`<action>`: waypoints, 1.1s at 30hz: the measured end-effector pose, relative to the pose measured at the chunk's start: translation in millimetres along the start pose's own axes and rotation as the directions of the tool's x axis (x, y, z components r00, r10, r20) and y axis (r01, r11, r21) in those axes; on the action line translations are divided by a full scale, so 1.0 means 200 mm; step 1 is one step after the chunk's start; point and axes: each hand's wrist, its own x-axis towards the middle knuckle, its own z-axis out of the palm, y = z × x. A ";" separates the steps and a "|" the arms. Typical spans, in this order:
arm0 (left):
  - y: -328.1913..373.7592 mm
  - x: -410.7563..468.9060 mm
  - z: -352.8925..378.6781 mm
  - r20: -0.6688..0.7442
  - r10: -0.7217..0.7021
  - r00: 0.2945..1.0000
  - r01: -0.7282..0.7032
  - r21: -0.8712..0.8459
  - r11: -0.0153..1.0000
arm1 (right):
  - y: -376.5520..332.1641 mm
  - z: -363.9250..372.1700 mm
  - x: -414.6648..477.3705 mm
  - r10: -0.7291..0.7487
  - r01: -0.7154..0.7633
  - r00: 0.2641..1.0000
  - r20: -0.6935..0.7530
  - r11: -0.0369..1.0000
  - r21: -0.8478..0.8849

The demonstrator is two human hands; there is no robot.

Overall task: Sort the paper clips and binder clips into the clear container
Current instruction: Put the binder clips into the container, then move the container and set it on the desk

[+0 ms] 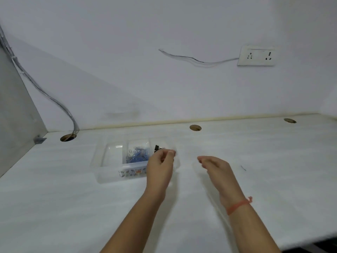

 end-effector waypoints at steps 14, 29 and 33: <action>-0.19 -0.51 0.00 0.165 -0.194 0.967 0.175 0.121 0.977 | 0.48 -0.18 -0.44 -0.200 0.107 0.979 0.048 0.294 -0.950; -0.12 -0.41 -0.47 0.081 0.033 0.996 -0.048 0.197 0.979 | -0.40 -0.46 -0.67 -0.274 0.415 0.887 0.372 0.825 -0.383; -0.17 -0.39 -0.67 -0.057 0.038 0.998 -0.032 0.108 0.994 | -0.32 -0.34 -0.49 -0.349 0.372 0.920 0.180 0.921 -0.117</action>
